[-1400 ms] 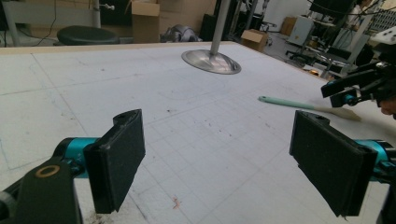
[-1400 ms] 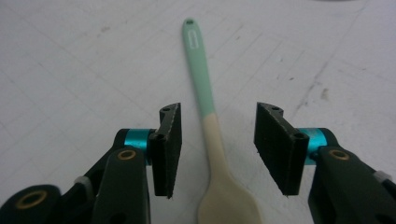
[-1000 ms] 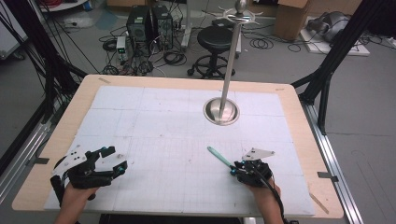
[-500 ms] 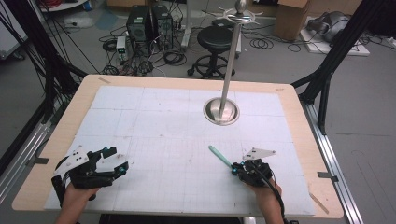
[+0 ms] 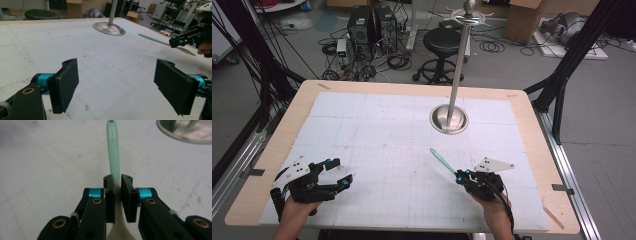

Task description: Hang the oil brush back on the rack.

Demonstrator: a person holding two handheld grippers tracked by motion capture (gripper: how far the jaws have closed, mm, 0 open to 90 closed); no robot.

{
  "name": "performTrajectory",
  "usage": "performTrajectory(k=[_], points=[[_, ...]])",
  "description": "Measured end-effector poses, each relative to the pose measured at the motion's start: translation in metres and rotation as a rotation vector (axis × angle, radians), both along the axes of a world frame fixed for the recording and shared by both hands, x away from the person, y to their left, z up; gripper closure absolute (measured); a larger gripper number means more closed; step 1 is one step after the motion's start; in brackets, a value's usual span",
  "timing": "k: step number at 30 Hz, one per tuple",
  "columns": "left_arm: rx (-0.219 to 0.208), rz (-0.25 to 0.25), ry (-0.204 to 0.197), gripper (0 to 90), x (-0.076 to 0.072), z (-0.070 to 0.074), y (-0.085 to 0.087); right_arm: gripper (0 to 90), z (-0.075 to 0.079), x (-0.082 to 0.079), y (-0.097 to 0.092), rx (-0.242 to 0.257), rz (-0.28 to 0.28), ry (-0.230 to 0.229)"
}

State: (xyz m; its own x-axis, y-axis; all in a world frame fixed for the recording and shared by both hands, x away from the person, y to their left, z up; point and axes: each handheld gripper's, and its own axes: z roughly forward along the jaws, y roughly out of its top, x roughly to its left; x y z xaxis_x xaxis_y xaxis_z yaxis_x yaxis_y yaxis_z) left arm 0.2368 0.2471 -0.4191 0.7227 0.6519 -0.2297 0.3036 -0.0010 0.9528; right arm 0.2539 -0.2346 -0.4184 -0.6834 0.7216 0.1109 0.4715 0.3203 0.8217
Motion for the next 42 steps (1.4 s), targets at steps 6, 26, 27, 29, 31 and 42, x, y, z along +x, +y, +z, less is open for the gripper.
performTrajectory(k=[6,26,27,29,31,42], points=[[-0.070,-0.015,0.036,22.1,0.003,0.015,-0.014,82.6,0.011,-0.006,0.018,0.079,0.058,-0.044],[-0.233,-0.074,0.070,25.1,0.014,0.057,-0.067,82.5,0.052,-0.017,0.079,0.207,0.198,-0.176],[-0.239,-0.076,0.079,25.5,0.015,0.058,-0.069,82.5,0.053,-0.017,0.081,0.210,0.203,-0.189],[-0.246,-0.075,0.086,25.9,0.017,0.058,-0.073,82.5,0.056,-0.018,0.084,0.220,0.213,-0.196],[-0.249,-0.075,0.093,26.0,0.018,0.059,-0.078,82.5,0.057,-0.019,0.087,0.217,0.218,-0.206],[-0.275,-0.098,0.149,31.3,0.026,0.061,-0.093,82.5,0.057,-0.020,0.095,0.233,0.240,-0.211]])
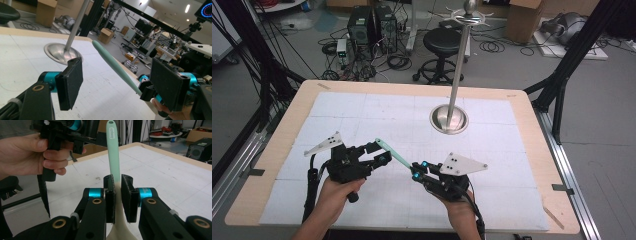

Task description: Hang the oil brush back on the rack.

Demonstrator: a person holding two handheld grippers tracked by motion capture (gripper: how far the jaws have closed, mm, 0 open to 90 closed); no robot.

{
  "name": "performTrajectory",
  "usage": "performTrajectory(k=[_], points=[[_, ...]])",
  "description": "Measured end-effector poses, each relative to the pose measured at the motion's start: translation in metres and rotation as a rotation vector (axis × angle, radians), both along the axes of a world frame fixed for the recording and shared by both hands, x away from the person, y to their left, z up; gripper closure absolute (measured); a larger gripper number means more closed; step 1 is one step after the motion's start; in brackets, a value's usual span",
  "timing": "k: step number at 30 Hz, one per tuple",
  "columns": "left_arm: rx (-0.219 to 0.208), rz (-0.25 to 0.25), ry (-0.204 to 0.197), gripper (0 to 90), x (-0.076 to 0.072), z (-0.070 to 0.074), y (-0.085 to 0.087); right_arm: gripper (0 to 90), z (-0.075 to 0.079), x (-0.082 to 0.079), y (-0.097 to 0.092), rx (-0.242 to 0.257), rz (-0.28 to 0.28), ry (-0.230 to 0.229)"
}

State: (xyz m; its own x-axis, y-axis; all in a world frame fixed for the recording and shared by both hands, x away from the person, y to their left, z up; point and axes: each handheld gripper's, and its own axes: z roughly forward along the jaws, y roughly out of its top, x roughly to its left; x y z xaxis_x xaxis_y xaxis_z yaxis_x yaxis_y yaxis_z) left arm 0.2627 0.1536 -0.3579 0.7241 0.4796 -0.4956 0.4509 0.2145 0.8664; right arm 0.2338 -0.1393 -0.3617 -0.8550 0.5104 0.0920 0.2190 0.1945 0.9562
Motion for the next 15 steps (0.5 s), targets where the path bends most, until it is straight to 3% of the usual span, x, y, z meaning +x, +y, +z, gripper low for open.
performTrajectory(k=[10,15], points=[[-0.048,-0.034,0.044,52.7,0.0041,-0.0011,-0.0033,82.3,-0.0012,0.0002,0.0063,0.005,0.014,0.003],[-0.057,-0.046,0.037,63.8,0.0047,-0.0004,-0.0019,82.1,-0.0013,-0.0001,0.0076,0.009,0.013,-0.003]])
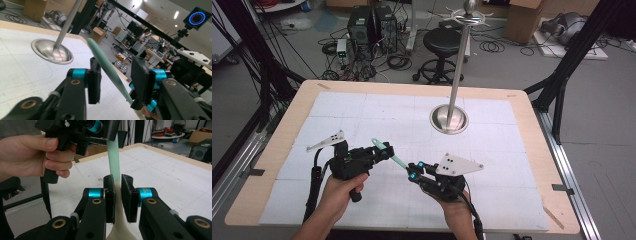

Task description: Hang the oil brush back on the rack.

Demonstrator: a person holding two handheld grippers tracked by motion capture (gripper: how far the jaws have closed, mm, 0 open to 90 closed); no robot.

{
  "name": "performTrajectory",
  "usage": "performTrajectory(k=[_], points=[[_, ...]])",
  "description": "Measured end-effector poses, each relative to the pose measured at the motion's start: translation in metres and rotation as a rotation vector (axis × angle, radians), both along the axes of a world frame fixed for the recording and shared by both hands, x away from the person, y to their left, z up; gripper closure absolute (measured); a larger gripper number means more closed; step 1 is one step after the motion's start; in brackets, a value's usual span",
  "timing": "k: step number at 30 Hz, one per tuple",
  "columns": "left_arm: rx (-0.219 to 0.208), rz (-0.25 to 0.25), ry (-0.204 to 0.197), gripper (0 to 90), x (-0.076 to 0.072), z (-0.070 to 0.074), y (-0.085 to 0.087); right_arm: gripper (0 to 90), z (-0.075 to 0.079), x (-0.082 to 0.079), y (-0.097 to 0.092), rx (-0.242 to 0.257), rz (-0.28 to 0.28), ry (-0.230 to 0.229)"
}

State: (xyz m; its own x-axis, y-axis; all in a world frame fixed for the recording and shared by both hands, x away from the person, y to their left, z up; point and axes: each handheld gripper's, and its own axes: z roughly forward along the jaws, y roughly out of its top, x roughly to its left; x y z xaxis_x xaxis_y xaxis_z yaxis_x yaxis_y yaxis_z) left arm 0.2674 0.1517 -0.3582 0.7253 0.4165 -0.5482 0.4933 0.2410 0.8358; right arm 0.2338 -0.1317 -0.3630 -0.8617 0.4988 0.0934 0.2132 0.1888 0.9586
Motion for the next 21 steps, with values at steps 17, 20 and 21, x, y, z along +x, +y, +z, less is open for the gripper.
performTrajectory(k=[17,20,21], points=[[-0.031,-0.076,-0.025,82.5,-0.0002,0.0007,0.0003,64.2,-0.0053,0.0041,-0.0007,0.017,0.004,0.043],[-0.019,-0.094,-0.049,82.5,-0.0011,0.0016,0.0025,53.6,-0.0048,0.0081,-0.0046,0.038,0.024,0.053],[-0.018,-0.104,-0.056,82.6,-0.0014,0.0019,0.0033,50.5,-0.0042,0.0092,-0.0061,0.043,0.034,0.058]])
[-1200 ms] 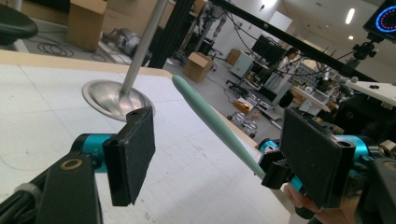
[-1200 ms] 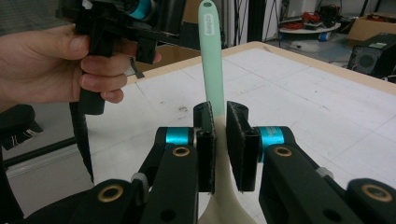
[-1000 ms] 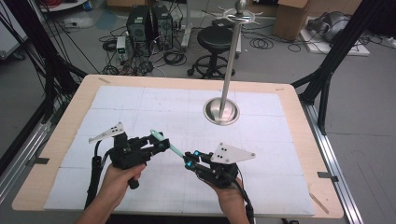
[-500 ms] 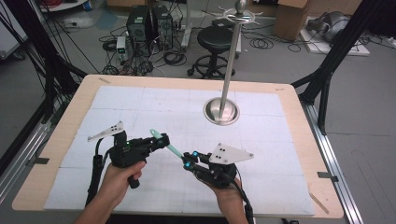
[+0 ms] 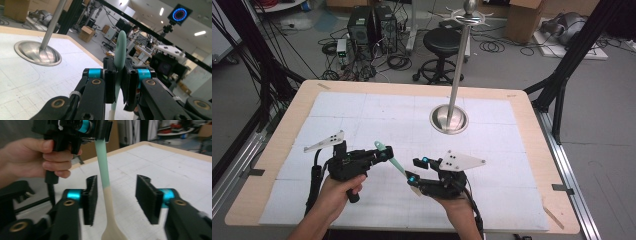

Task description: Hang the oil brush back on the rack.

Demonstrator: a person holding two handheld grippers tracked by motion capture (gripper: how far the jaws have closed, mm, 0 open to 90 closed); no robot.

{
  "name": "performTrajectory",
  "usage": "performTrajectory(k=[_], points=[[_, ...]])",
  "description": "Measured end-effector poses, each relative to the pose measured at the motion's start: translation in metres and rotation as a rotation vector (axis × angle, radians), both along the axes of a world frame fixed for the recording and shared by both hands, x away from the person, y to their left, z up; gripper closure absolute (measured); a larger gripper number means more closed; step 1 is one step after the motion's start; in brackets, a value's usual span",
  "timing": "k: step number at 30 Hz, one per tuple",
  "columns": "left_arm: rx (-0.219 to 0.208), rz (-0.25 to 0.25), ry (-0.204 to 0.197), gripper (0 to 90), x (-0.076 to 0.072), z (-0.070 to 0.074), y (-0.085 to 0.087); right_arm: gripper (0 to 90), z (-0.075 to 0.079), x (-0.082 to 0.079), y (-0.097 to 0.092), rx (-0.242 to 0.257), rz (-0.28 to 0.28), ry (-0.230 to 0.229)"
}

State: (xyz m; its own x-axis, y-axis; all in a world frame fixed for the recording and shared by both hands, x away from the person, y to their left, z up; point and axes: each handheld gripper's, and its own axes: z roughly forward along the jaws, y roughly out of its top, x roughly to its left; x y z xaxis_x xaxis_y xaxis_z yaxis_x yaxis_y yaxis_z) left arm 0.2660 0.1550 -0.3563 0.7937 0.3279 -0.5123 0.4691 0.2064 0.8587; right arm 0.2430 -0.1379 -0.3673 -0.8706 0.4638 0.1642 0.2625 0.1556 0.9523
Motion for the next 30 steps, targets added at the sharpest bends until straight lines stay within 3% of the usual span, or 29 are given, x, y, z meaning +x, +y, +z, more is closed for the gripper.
performTrajectory(k=[9,13,18,22,30], points=[[0.011,-0.115,-0.077,82.6,-0.006,0.007,0.000,47.9,0.003,0.012,-0.004,0.048,0.193,0.081],[0.008,-0.165,-0.128,82.6,-0.008,0.015,0.002,56.3,0.005,0.013,-0.001,0.051,0.280,0.091],[0.044,-0.223,-0.172,82.6,-0.011,0.021,0.001,66.7,0.010,0.010,0.006,0.055,0.358,0.082],[0.051,-0.263,-0.179,82.5,-0.012,0.023,-0.002,71.1,0.011,0.011,0.012,0.048,0.392,0.086],[0.051,-0.267,-0.204,81.8,-0.013,0.024,-0.003,83.7,0.010,0.011,0.015,0.058,0.429,0.096]])
